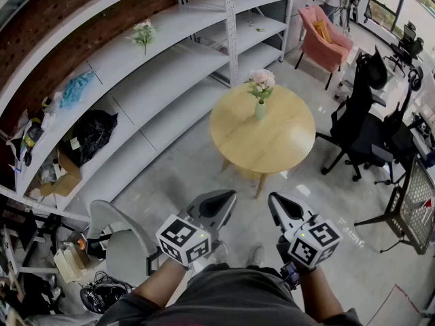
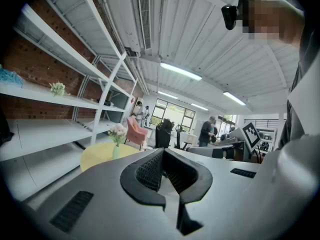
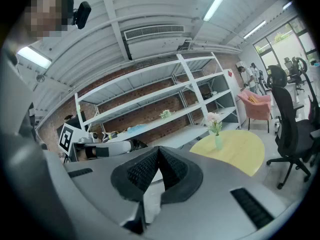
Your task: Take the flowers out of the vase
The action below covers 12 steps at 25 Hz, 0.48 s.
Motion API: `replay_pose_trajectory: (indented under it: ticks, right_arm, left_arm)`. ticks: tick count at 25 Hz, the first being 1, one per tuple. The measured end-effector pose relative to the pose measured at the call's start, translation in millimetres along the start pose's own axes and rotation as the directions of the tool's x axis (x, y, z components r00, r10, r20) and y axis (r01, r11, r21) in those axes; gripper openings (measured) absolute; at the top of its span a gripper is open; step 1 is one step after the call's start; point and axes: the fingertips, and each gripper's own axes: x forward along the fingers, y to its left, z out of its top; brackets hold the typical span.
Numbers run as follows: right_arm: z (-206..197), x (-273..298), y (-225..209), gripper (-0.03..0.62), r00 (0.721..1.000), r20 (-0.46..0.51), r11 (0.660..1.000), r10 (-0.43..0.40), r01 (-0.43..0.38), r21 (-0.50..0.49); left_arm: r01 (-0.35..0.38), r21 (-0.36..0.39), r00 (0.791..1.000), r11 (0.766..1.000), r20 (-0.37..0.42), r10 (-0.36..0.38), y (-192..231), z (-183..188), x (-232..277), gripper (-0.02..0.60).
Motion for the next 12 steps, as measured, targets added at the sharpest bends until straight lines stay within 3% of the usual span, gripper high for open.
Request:
replay_pose_trajectory:
  ticks: [12]
  right_arm:
    - [0.9,-3.5,-6.4,0.015,1.000,0.013,1.000,-0.007,0.006,0.017]
  left_arm:
    - [0.001,0.002,1.000,1.000,-0.003,-0.001,-3.1,-0.4,4.1,0.009]
